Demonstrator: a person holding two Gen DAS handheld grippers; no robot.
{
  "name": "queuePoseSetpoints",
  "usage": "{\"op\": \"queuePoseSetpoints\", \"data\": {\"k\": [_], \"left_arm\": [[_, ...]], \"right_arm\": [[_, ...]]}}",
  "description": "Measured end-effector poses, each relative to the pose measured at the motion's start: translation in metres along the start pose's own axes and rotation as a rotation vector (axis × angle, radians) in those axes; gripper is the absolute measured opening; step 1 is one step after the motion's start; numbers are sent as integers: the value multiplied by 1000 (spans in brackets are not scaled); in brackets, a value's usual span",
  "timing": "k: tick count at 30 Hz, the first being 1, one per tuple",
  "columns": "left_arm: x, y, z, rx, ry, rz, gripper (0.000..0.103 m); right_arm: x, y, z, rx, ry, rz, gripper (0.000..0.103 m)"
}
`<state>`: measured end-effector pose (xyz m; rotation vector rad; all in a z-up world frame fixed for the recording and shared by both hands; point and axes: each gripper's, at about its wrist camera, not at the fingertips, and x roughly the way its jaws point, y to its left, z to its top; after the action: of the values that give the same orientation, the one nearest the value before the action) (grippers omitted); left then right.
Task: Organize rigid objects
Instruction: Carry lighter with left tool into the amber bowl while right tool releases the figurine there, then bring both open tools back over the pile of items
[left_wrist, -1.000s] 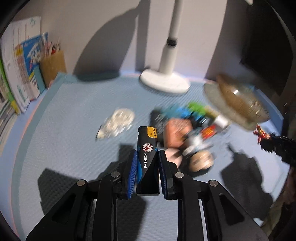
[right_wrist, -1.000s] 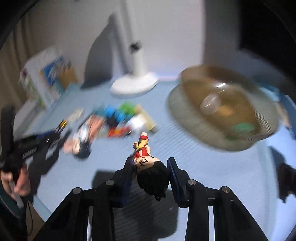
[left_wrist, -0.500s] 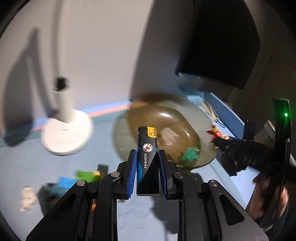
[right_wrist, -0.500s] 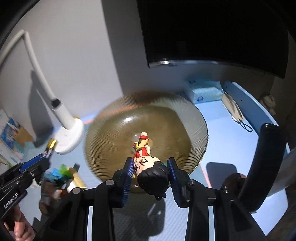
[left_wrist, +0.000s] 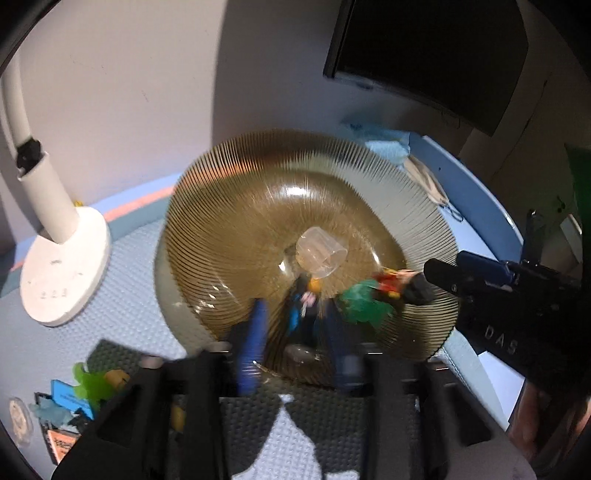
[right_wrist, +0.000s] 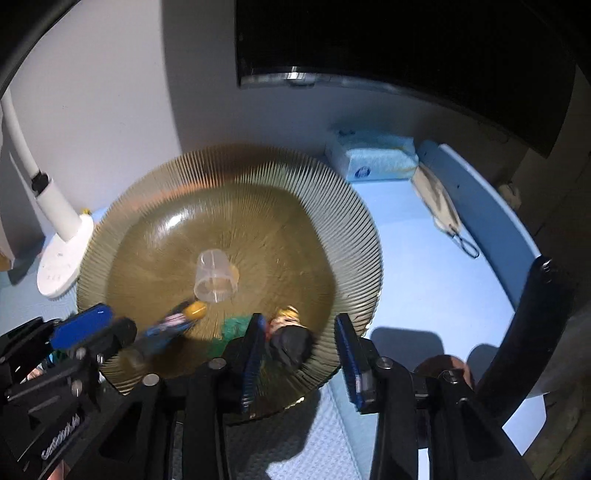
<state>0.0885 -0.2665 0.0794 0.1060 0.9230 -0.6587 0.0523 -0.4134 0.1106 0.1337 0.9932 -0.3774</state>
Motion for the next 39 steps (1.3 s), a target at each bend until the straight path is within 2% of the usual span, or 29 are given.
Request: {"op": "queuePoseSetpoints", "data": {"k": [1,2,4,6,12,15,17,20,22,25,29,32,36,39], "left_arm": [[-12,4,0,-8,-37,-2,48],[-22,8,-1,-16,-63,-1,52],[-50,23,-5,-42,-128,7,77],[-82,39,-13,-75,-204,38,78],[-160,89,-52,-169,-305,135,78],[-192,115,-78,-231,-339,180,78],[-207,134,-97,-264,-342,238,78],[-201,159,-129,-311,-296,353,79],[-188,183,-159,-345,-236,447,79],[-162,204,-189,-358,-174,529,79],[-148,222,-212,-378,-143,515,79],[-144,227,-214,-388,-137,494,79],[-144,239,-220,-433,-138,397,79],[-143,245,-223,-477,-135,368,79]], "right_arm": [[-5,-3,0,18,-22,3,57],[-13,-8,-1,42,-60,11,61],[-29,-13,-4,70,-111,26,61],[-44,-12,-10,71,-135,63,61],[-82,25,-26,9,-173,208,61],[-98,56,-39,-42,-195,282,69],[-106,84,-53,-95,-207,329,84],[-99,119,-76,-163,-197,353,85],[-84,140,-93,-195,-170,379,85],[-57,167,-118,-254,-153,376,85],[-30,177,-132,-261,-116,401,85],[-15,177,-138,-265,-113,382,85],[3,178,-139,-243,-49,381,85],[7,176,-136,-234,-33,401,85]]}}
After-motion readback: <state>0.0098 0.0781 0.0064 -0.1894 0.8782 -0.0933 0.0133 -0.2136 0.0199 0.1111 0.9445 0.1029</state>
